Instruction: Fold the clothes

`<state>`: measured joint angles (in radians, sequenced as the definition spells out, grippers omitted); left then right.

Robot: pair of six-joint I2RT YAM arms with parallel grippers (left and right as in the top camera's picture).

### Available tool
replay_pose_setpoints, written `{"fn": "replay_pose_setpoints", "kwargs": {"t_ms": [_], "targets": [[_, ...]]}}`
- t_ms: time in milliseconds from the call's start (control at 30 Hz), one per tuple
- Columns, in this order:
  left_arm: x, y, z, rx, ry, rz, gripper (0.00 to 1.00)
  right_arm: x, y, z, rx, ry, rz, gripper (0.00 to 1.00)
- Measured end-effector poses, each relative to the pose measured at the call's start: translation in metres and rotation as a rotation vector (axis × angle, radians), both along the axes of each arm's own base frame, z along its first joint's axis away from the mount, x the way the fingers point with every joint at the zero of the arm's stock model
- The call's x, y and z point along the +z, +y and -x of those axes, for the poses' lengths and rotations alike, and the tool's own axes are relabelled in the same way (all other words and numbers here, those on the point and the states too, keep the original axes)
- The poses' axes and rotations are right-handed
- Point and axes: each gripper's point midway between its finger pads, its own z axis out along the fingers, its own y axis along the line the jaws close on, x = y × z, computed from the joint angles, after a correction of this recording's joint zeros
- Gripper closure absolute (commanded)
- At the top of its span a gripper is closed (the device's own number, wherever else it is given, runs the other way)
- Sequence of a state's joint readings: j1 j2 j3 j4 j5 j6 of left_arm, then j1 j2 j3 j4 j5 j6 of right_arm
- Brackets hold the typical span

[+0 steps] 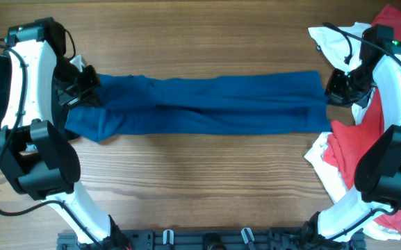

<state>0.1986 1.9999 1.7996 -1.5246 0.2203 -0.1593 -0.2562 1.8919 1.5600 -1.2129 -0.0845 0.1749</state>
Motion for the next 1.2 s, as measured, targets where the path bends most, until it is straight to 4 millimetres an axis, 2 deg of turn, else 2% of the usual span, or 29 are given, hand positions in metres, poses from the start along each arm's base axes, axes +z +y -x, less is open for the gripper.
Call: {"fn": "replay_pose_setpoints", "kwargs": {"t_ms": [67, 100, 133, 200, 300, 367, 533, 700, 800, 933, 1100, 1200], "targets": [[0.001, -0.001, 0.006, 0.000, 0.025, 0.005, 0.93, 0.000, -0.001, 0.008, 0.000, 0.034, 0.009, 0.92], [0.002, -0.002, 0.008, 0.000, 0.033, 0.007, 0.92, 0.000, -0.001, 0.011, 0.001, 0.045, 0.012, 0.66], [0.002, -0.002, 0.011, 0.001, 0.045, 0.009, 0.83, 0.000, -0.002, 0.013, 0.005, 0.055, 0.015, 0.54], [0.003, -0.003, 0.017, 0.006, 0.071, 0.010, 0.79, -0.001, -0.003, 0.015, 0.020, 0.065, 0.022, 0.52], [0.006, -0.004, 0.028, 0.002, 0.118, 0.012, 0.76, 0.000, -0.004, 0.016, 0.041, 0.065, 0.027, 0.34], [0.007, -0.004, 0.032, 0.001, 0.138, 0.015, 0.76, 0.000, -0.004, 0.016, 0.064, 0.063, 0.030, 0.28], [0.005, -0.007, 0.026, -0.013, 0.110, 0.007, 0.75, -0.001, -0.006, 0.010, 0.128, 0.036, 0.037, 0.25], [0.002, -0.031, 0.012, -0.089, 0.057, -0.005, 0.72, 0.001, -0.007, -0.006, 0.240, -0.061, -0.013, 0.24], [0.002, -0.041, 0.011, -0.119, 0.051, -0.006, 0.71, -0.004, -0.009, -0.016, 0.289, -0.100, -0.014, 0.24], [0.002, -0.041, 0.009, -0.119, 0.045, -0.006, 0.66, -0.025, -0.009, -0.025, 0.320, -0.091, -0.032, 0.24], [-0.001, -0.039, -0.012, -0.117, -0.043, -0.017, 0.60, -0.061, -0.006, -0.021, 0.322, -0.017, -0.086, 0.23], [-0.002, -0.039, -0.017, -0.116, -0.064, -0.021, 0.60, -0.070, -0.001, -0.025, 0.320, -0.021, -0.117, 0.23]]}}
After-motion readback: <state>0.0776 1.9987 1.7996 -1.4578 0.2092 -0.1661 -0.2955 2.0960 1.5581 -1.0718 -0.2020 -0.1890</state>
